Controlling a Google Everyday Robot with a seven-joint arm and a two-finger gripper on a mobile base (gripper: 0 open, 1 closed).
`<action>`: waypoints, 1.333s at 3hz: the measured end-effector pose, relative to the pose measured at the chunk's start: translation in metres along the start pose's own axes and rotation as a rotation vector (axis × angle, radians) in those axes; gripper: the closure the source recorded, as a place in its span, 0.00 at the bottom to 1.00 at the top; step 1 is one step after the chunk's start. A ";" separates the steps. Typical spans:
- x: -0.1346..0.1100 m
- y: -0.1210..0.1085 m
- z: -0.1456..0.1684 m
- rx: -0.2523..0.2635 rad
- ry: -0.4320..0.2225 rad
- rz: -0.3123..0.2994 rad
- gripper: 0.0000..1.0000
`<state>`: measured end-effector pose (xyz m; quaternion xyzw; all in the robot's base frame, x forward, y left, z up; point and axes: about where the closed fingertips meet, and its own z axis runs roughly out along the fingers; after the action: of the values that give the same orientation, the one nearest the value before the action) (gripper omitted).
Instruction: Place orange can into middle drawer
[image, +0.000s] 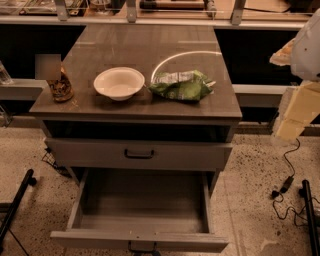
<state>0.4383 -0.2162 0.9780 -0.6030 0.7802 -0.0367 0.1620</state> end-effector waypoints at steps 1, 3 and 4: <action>0.000 0.000 0.000 0.000 0.000 0.000 0.00; -0.104 -0.032 0.018 0.040 -0.120 -0.125 0.00; -0.174 -0.045 0.032 0.032 -0.233 -0.167 0.00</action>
Offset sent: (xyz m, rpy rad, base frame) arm 0.0592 0.0989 0.0055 0.0520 -0.0787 0.1819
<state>0.5276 -0.0580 0.9954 -0.6632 0.7027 0.0076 0.2574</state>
